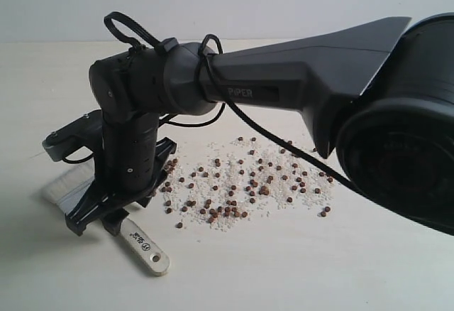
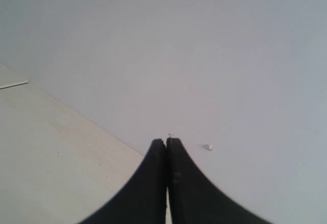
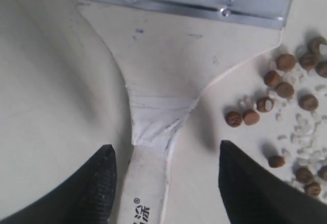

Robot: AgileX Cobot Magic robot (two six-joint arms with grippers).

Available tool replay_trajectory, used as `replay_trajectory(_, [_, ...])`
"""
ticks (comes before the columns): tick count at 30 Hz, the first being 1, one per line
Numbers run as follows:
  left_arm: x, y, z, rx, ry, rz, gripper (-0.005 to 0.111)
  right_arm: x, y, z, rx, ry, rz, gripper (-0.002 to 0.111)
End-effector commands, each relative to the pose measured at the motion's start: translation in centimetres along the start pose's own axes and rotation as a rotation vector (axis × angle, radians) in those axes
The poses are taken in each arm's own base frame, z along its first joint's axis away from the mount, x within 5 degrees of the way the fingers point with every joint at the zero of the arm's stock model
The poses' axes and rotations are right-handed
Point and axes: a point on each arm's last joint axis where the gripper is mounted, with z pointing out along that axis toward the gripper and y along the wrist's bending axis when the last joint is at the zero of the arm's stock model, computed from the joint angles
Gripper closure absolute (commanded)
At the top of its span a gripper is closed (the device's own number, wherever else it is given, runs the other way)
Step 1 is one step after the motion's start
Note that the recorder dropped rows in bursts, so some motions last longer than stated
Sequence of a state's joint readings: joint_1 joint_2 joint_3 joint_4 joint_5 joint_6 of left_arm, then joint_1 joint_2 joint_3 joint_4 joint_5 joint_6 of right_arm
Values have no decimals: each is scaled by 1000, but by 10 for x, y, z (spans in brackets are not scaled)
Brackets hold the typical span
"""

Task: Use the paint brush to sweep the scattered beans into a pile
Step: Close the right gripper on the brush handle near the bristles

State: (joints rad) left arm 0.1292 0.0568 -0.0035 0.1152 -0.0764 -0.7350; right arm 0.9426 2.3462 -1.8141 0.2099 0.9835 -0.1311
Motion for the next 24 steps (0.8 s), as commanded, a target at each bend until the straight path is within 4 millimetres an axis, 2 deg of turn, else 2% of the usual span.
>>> replay_trajectory(1, [1, 1, 0, -3, 2, 7, 107, -3, 1, -5, 4, -25, -1, 52])
replay_trajectory(24, [1, 1, 0, -3, 2, 7, 107, -9, 0, -6, 13, -89, 23, 50])
